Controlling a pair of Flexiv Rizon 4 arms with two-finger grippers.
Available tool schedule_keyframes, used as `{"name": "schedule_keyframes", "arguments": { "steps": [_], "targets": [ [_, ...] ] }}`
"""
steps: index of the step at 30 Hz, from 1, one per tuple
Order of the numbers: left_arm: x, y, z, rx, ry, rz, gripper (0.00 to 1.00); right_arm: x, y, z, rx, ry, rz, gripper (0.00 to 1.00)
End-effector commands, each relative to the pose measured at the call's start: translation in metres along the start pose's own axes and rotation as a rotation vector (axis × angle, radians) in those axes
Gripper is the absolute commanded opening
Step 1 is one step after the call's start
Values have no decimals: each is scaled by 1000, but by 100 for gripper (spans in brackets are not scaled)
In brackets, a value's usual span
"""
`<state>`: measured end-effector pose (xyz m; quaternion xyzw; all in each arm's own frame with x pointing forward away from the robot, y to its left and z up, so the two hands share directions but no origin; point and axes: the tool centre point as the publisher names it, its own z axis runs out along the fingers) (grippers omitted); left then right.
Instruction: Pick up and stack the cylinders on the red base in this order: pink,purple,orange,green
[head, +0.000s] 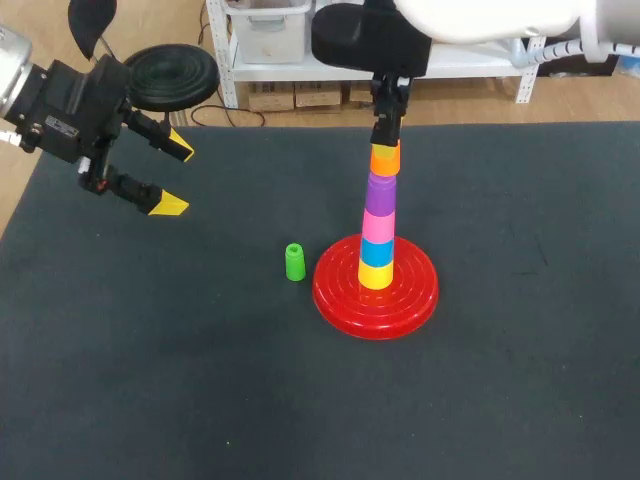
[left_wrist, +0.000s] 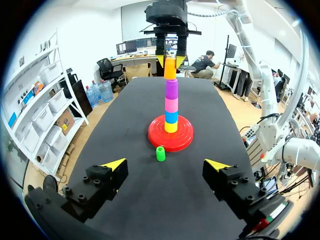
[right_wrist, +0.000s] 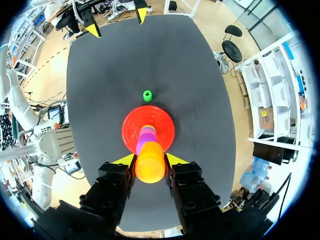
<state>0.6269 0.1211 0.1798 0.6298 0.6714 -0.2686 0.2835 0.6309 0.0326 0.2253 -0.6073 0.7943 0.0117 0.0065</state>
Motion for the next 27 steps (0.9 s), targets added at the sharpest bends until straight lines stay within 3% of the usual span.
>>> {"name": "schedule_keyframes", "arguments": {
  "steps": [1,27],
  "targets": [
    [0,-1,0,-3,0,0,100,-2,0,0,-7,6,-1,0],
    [0,-1,0,-3,0,0,100,1,3,7,-27,13,-6,0]
  ]
}}
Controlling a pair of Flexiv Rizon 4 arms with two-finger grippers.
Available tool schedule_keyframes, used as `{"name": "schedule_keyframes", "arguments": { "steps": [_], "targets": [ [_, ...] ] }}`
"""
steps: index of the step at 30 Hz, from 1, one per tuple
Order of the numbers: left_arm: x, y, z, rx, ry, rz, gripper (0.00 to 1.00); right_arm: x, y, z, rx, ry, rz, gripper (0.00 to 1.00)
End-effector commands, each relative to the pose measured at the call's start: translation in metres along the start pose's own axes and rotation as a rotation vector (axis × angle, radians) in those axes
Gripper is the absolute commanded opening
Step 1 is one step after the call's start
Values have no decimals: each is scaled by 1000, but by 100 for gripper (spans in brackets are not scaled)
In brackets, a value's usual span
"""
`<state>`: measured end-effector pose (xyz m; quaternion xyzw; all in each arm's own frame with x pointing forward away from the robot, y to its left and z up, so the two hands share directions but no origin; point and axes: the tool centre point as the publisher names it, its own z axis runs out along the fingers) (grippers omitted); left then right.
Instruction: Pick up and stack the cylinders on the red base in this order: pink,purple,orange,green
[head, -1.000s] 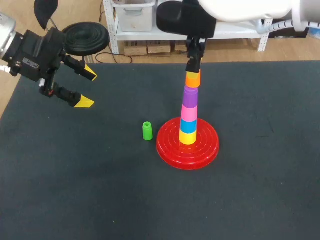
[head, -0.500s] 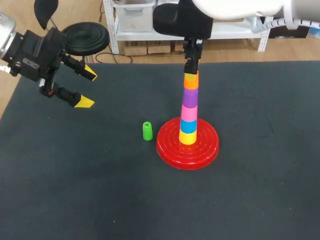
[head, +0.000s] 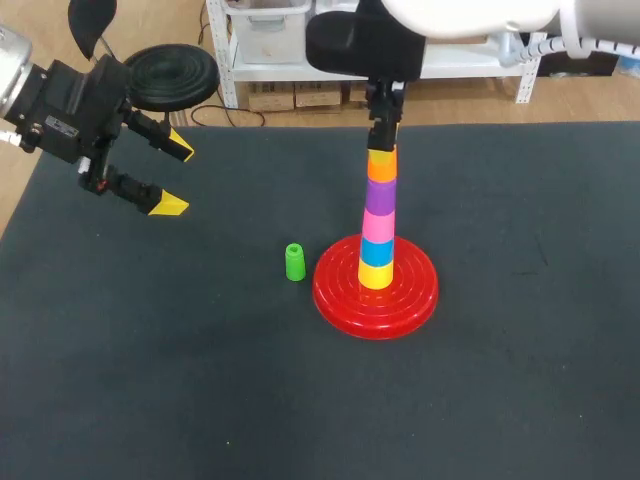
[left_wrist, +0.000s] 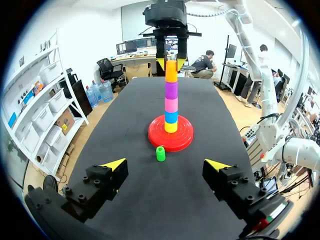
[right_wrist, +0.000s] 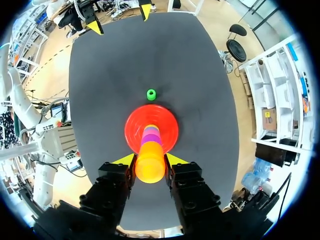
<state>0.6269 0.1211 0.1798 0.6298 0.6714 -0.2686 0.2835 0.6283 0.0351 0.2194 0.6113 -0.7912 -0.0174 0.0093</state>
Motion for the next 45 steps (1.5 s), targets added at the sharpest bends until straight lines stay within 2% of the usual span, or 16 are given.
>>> {"name": "schedule_keyframes", "arguments": {
  "steps": [1,33,34,35,45],
  "targets": [
    [0,-1,0,-3,0,0,100,2,0,2,0,-5,4,0],
    [0,-1,0,-3,0,0,100,1,-5,16,-39,-21,6,0],
    [0,-1,0,-3,0,0,100,1,-5,15,-30,-22,8,42],
    [0,-1,0,-3,0,0,100,2,-4,14,-29,-22,9,100],
    [0,-1,0,-3,0,0,100,5,-5,0,6,-54,19,100]
  ]
}}
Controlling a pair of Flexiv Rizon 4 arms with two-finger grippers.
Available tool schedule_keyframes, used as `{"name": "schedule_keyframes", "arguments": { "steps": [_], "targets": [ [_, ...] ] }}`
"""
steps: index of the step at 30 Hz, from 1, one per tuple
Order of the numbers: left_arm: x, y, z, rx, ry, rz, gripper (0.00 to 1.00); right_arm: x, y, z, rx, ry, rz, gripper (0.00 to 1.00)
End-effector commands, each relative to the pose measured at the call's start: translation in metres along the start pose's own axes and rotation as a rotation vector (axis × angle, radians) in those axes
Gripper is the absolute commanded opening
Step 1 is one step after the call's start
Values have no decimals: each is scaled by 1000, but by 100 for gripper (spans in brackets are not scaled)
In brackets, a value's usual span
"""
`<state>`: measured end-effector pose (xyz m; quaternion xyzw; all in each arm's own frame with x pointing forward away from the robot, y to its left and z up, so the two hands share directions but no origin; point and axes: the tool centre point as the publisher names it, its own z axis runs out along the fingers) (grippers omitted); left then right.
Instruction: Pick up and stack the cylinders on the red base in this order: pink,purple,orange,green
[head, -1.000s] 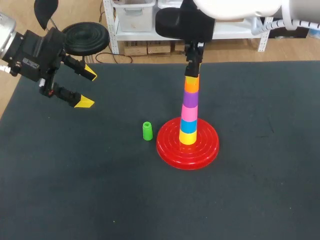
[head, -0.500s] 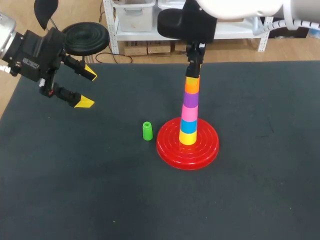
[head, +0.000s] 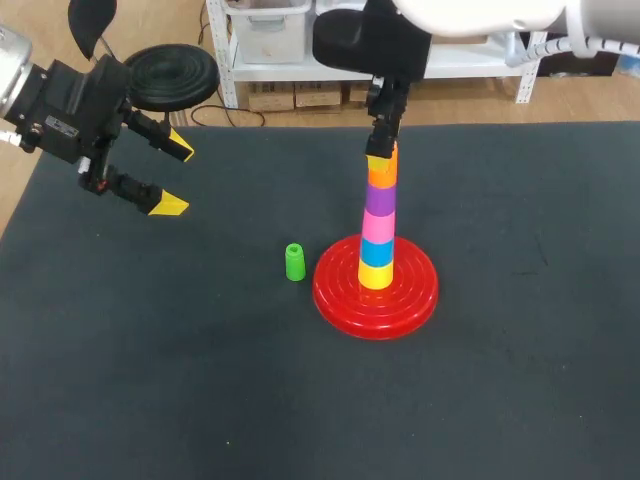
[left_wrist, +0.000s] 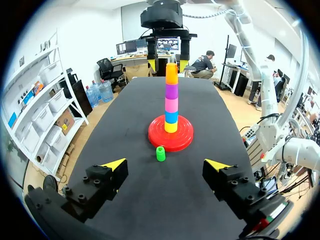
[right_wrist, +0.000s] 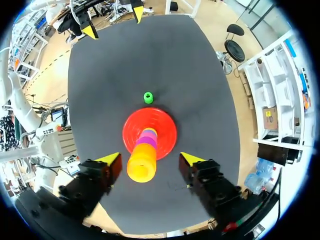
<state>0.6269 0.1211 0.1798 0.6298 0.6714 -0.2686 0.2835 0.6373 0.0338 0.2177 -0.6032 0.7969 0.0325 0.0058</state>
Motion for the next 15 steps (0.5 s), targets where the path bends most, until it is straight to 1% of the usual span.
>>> {"name": "schedule_keyframes", "arguments": {
  "steps": [1,3,8,15],
  "targets": [
    [0,-1,0,-3,0,0,100,5,3,-2,14,-14,-5,100],
    [0,-1,0,-3,0,0,100,2,2,-3,17,-13,-14,100],
    [0,-1,0,-3,0,0,100,-16,0,-3,30,-4,-62,100],
    [0,-1,0,-3,0,0,100,-38,-4,0,26,0,-121,100]
  ]
}}
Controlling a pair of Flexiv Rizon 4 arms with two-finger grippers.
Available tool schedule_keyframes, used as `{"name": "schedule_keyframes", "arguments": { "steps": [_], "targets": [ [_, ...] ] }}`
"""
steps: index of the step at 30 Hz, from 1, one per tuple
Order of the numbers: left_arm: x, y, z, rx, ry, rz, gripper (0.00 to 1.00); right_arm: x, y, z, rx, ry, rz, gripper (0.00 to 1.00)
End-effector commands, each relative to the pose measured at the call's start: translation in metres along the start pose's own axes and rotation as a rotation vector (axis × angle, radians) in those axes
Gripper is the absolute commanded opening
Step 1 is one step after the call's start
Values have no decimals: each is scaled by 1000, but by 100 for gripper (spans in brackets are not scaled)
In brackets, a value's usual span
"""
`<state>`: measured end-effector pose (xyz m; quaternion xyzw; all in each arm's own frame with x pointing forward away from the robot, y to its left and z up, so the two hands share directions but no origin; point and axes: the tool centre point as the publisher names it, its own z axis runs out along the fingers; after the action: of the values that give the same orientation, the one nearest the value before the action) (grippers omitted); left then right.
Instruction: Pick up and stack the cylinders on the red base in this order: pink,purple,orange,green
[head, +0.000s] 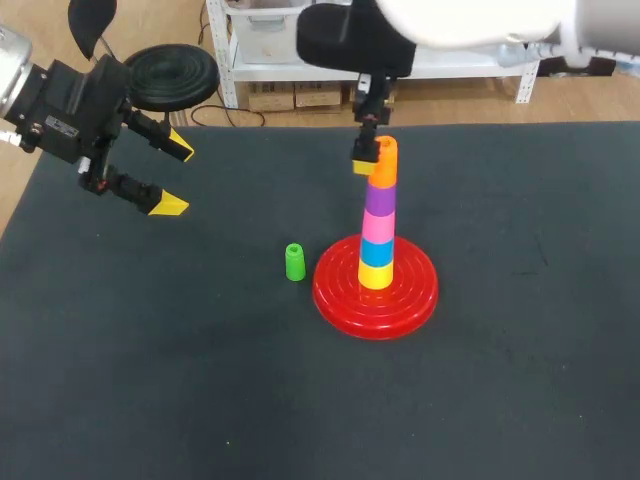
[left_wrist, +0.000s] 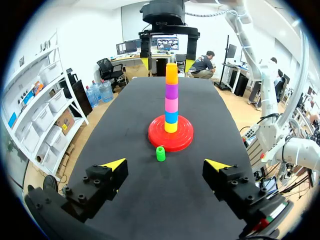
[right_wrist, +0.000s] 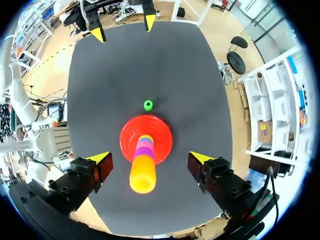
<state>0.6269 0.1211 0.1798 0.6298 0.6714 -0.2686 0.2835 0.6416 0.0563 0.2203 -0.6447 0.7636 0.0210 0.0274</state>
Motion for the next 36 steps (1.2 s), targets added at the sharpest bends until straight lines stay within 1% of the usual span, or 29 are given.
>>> {"name": "schedule_keyframes", "arguments": {
  "steps": [1,13,21,27,36],
  "targets": [
    [0,-1,0,-3,0,0,100,-17,-8,3,-17,19,-22,100],
    [0,-1,0,-3,0,0,100,-39,-17,17,-51,-2,-86,100],
    [0,-1,0,-3,0,0,100,-47,-17,31,-78,-30,-107,100],
    [0,-1,0,-3,0,0,100,-51,-15,44,-93,-32,-115,100],
    [0,-1,0,-3,0,0,100,-58,-9,69,-110,14,-125,100]
  ]
}}
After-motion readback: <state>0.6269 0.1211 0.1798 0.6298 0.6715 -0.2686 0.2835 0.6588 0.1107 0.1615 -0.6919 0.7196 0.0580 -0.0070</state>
